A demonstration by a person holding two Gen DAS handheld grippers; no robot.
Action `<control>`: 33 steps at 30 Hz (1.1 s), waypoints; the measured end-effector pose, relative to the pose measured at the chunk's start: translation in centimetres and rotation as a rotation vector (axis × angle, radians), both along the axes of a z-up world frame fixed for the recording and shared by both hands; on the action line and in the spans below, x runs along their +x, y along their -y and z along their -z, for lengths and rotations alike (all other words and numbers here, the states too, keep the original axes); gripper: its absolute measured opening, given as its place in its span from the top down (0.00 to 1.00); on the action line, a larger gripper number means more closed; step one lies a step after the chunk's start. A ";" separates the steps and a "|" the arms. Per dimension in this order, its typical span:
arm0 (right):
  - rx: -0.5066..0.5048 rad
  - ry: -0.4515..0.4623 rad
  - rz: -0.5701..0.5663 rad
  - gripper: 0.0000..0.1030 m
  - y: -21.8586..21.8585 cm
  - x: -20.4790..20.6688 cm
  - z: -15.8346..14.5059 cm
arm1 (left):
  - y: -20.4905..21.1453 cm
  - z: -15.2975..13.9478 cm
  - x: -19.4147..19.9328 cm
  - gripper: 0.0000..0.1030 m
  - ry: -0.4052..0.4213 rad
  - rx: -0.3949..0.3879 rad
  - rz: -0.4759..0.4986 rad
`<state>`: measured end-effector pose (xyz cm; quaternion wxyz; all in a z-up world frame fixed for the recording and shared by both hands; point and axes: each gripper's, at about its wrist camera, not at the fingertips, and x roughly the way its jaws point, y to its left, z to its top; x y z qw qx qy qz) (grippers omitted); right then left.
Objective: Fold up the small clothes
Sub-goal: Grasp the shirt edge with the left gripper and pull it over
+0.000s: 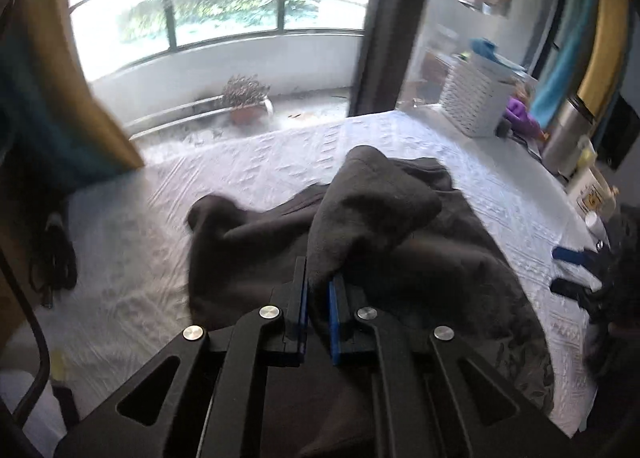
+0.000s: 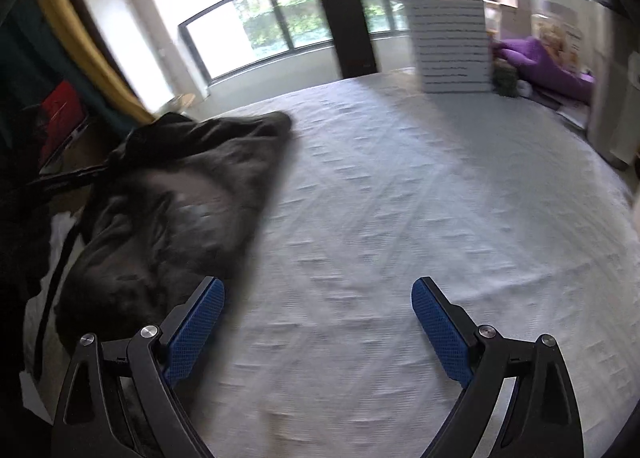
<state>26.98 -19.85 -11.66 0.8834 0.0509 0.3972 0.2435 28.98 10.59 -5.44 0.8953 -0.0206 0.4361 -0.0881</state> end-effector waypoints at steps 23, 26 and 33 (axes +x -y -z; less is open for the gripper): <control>-0.139 0.035 -0.115 0.07 -9.0 -2.7 -1.3 | -1.1 3.7 -10.0 0.47 -0.114 -0.151 0.016; -0.142 0.044 -0.115 0.07 -8.9 -3.6 -1.6 | -1.0 4.6 -10.8 0.48 -0.085 -0.173 0.043; -0.137 0.045 -0.106 0.07 -8.5 -5.4 -1.4 | -1.3 3.6 -12.3 0.99 -0.038 -0.166 0.049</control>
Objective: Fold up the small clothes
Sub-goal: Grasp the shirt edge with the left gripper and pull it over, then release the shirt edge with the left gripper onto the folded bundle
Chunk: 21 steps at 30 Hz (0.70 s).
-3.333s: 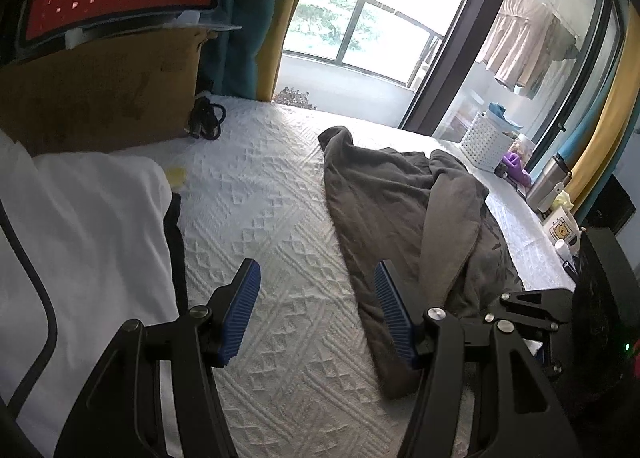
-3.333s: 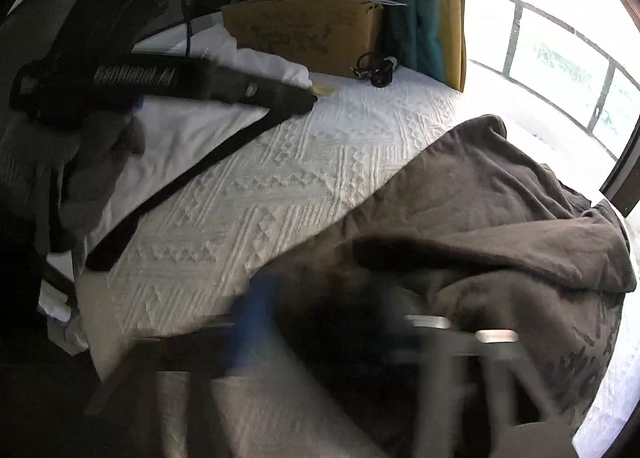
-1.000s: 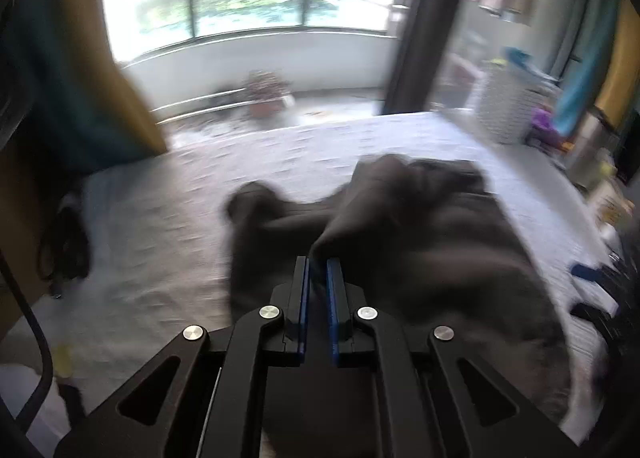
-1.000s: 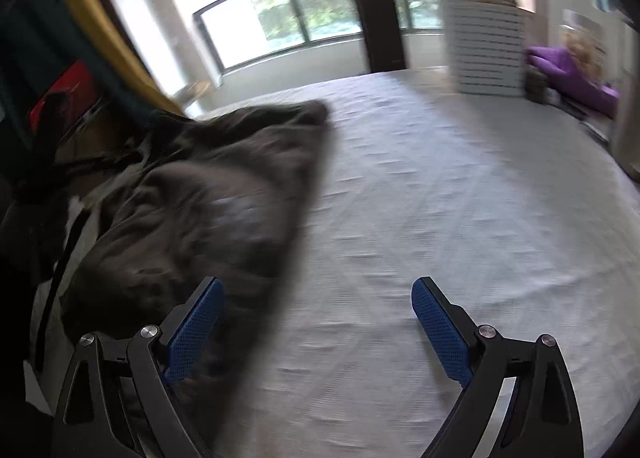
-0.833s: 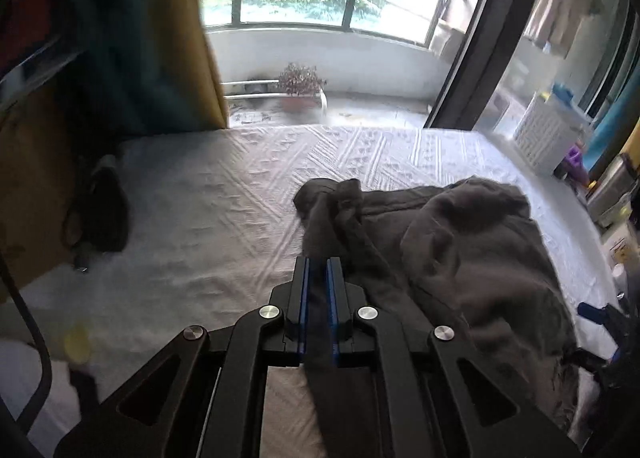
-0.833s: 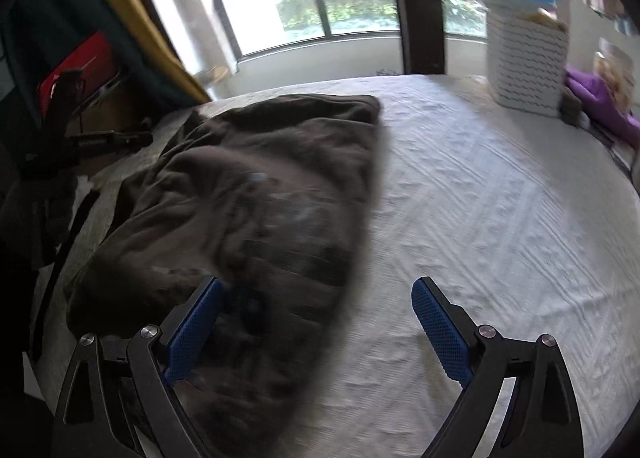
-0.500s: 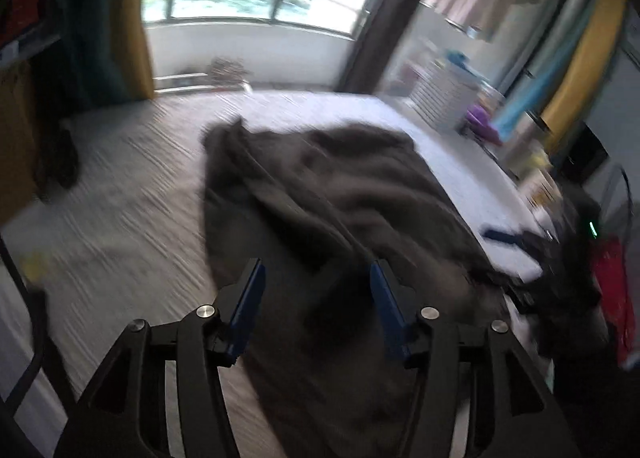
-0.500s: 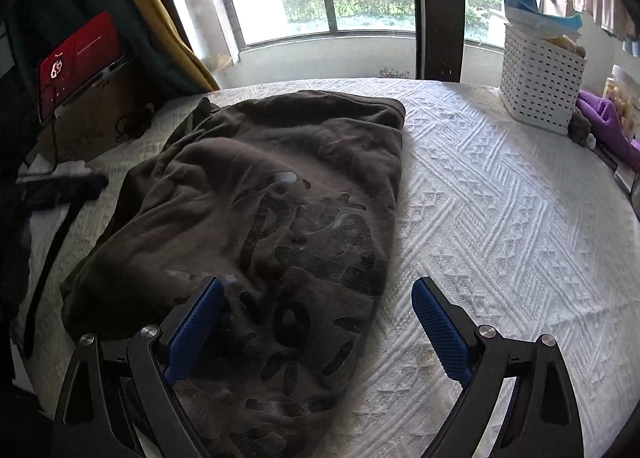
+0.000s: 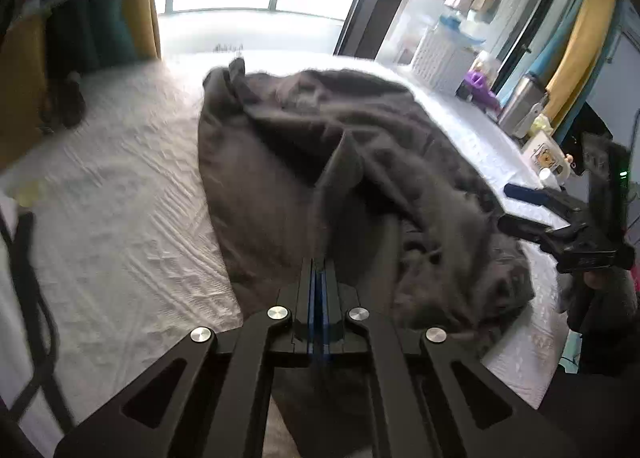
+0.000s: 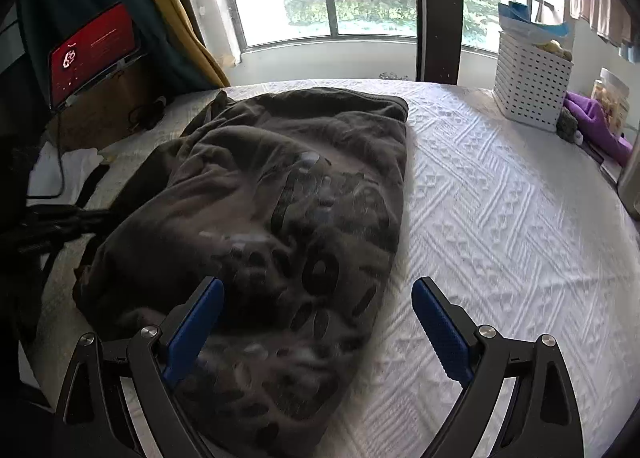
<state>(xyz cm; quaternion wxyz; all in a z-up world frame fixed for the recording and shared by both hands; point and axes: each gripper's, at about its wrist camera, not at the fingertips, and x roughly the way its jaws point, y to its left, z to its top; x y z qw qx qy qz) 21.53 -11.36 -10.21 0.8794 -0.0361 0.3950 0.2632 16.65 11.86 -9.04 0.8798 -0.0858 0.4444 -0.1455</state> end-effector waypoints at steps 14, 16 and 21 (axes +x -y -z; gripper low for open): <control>-0.043 -0.006 -0.068 0.07 -0.2 -1.8 1.1 | -2.4 1.0 -3.9 0.99 -0.050 0.016 -0.107; -0.040 -0.007 -0.068 0.07 0.4 -1.9 1.1 | -2.1 0.3 -4.2 0.99 -0.042 0.021 -0.117; -0.027 0.004 -0.047 0.07 2.1 -2.0 0.8 | -1.4 -2.5 -4.4 0.90 0.020 0.051 -0.156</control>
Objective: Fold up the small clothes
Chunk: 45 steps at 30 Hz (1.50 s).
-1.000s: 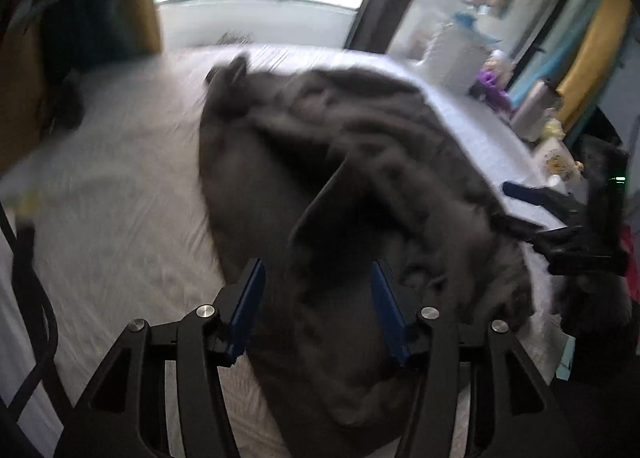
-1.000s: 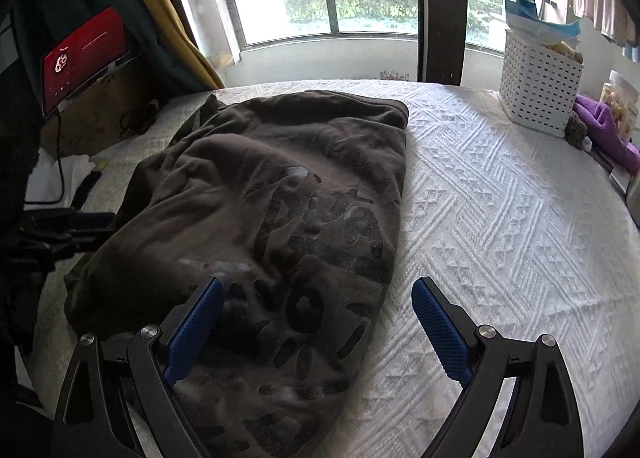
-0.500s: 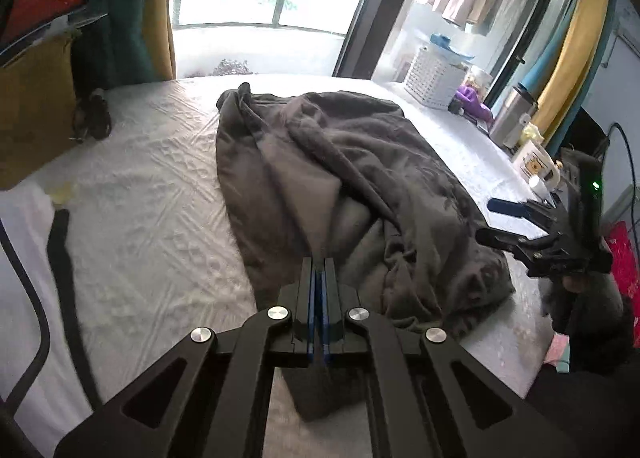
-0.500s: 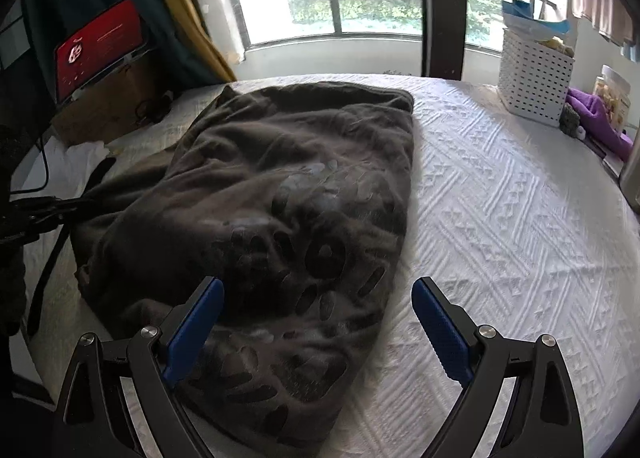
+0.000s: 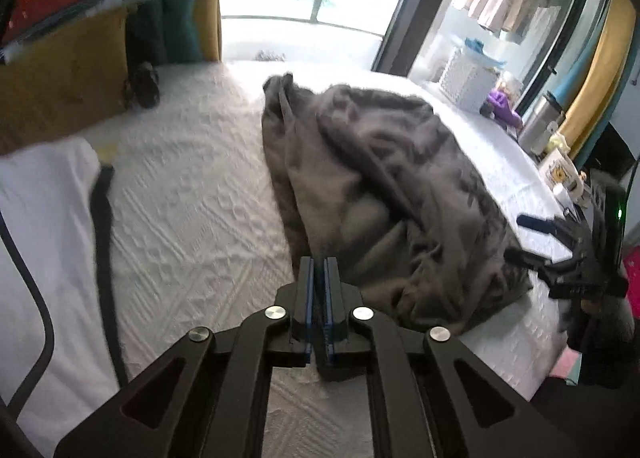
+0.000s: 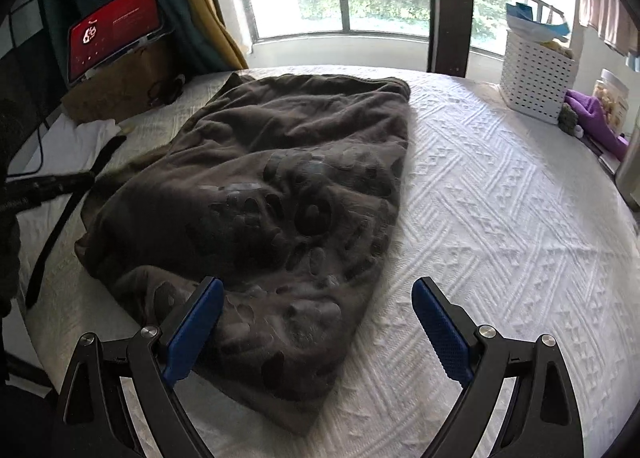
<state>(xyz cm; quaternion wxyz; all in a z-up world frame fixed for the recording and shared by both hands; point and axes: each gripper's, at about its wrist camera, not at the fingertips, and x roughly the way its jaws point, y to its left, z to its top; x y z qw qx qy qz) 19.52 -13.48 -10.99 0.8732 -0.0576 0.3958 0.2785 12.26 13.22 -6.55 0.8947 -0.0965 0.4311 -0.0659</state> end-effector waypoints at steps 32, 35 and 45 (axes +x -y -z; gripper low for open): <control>-0.021 0.019 -0.034 0.06 2.2 -1.3 1.0 | 0.4 0.3 -3.6 0.94 -0.050 -0.041 -0.017; -0.007 0.032 -0.012 0.06 2.7 -0.7 0.1 | 0.5 -0.4 -2.1 0.90 -0.035 -0.024 -0.008; 0.010 0.023 0.036 0.06 3.9 2.4 -0.5 | 1.6 -0.9 5.3 0.57 -0.012 -0.022 0.040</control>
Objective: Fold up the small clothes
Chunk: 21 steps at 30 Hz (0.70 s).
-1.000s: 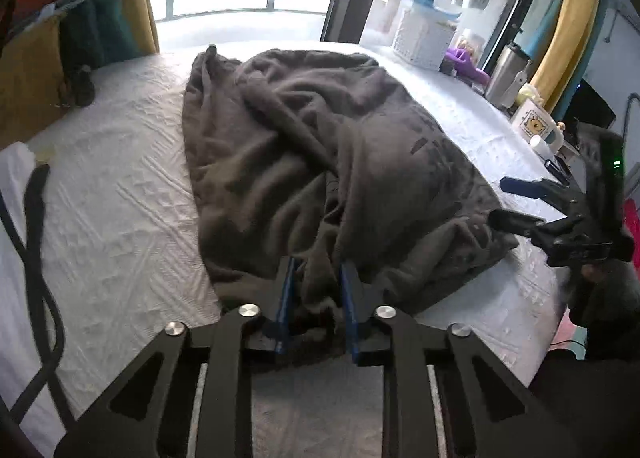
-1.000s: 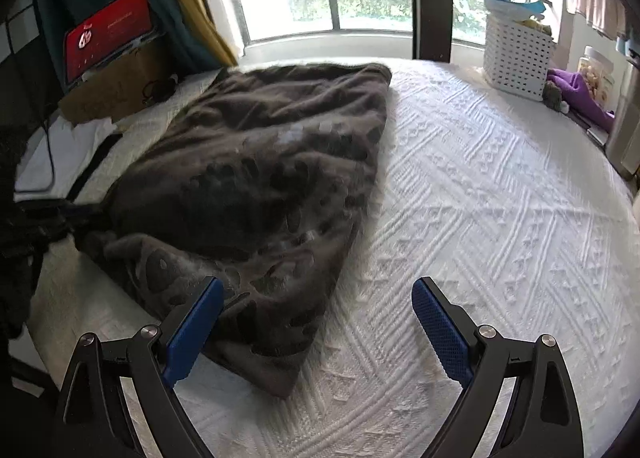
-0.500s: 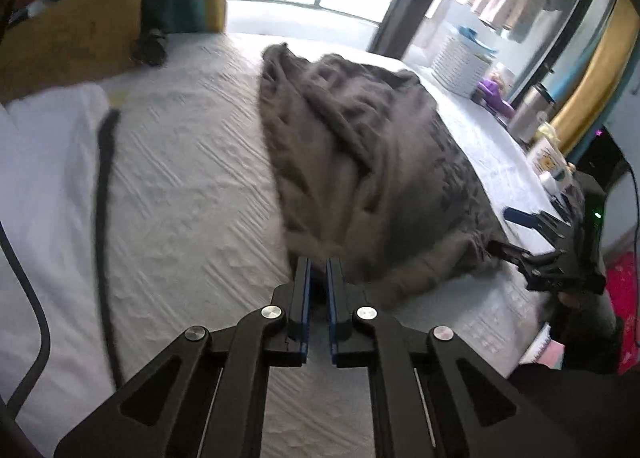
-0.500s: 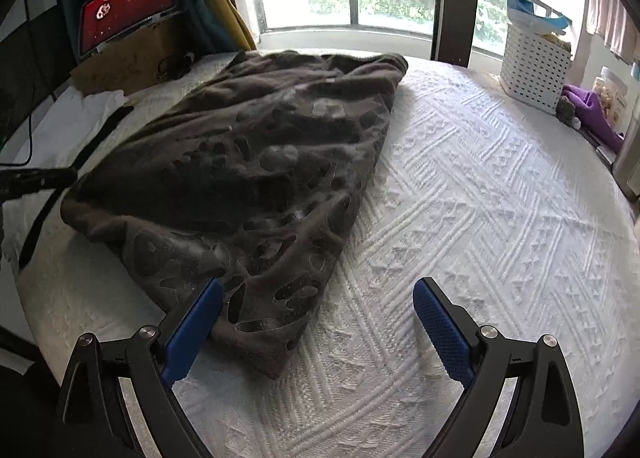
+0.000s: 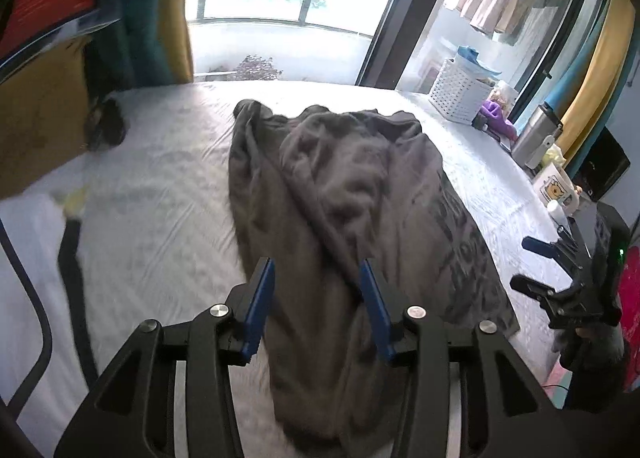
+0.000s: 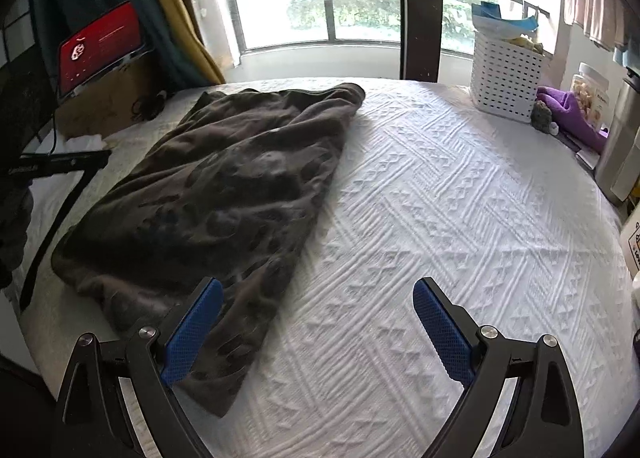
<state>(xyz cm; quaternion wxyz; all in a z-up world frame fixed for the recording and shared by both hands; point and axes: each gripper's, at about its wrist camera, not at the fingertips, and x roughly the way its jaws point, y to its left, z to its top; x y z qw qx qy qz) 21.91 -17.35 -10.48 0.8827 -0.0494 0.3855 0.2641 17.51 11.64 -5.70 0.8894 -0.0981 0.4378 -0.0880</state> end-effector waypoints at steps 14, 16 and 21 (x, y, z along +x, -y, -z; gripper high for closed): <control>0.032 -0.019 -0.013 0.06 -1.0 6.2 -0.8 | -0.6 2.1 8.1 0.57 -0.019 0.017 0.027; 0.041 -0.016 -0.022 0.06 -1.3 7.0 -1.0 | -0.3 2.4 8.8 0.57 -0.018 0.019 0.050; 0.083 -0.033 -0.036 0.06 -1.8 9.8 -1.1 | -0.1 3.6 10.5 0.64 -0.022 0.015 0.076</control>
